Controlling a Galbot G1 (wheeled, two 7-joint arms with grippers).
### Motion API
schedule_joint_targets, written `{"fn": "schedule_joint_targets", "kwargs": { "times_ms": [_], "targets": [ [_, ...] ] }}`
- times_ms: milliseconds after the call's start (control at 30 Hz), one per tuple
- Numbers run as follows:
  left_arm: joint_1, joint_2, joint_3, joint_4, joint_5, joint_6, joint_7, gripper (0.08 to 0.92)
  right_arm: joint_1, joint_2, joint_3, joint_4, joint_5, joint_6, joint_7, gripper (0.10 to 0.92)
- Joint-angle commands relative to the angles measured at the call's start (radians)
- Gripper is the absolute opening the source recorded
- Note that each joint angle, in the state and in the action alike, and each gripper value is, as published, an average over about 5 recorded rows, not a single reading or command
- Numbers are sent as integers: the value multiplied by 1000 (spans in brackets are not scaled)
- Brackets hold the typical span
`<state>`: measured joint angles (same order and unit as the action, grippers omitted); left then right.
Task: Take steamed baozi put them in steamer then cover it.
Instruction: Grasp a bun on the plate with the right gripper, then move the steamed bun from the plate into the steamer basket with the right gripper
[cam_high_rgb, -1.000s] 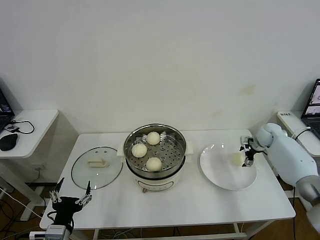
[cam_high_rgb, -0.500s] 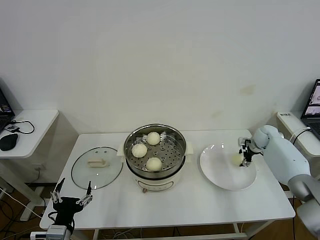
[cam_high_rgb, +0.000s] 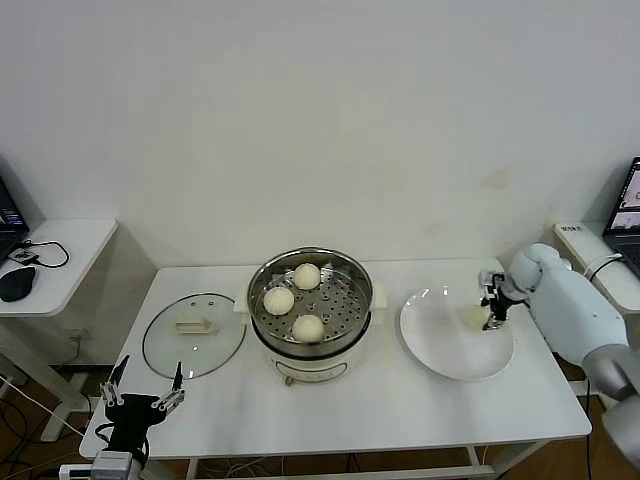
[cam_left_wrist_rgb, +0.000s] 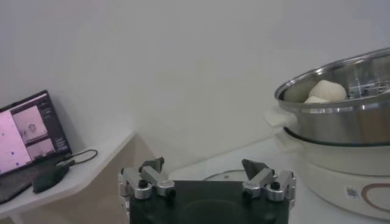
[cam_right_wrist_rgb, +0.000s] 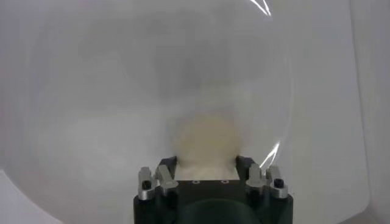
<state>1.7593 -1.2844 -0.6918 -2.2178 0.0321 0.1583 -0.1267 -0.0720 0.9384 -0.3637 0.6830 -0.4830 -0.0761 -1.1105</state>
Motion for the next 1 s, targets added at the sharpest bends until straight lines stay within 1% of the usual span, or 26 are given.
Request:
{"fn": "schedule_joint_targets", "kwargs": {
  "times_ms": [33, 333, 500, 733, 900, 1000],
  "targets": [
    [-3, -1, 3, -3, 1, 0, -1, 823, 68, -81, -109, 156, 144, -51, -65, 611],
    [-1, 3, 17, -19, 4, 0, -1, 823, 271, -215, -318, 411, 343, -139, -85, 611],
    [-6, 8, 22, -24, 4, 0, 0, 823, 440, -256, -478, 546, 470, -191, -74, 614],
    [-21, 13, 31, -16, 3, 0, 0, 823, 672, -188, -672, 660, 652, -263, -30, 620],
    [-32, 16, 27, -15, -1, 1, 2, 823, 723, -110, -732, 724, 764, -334, 15, 627],
    [-36, 16, 26, -14, -2, 2, 2, 823, 726, -64, -760, 744, 799, -363, 34, 629]
  ]
}}
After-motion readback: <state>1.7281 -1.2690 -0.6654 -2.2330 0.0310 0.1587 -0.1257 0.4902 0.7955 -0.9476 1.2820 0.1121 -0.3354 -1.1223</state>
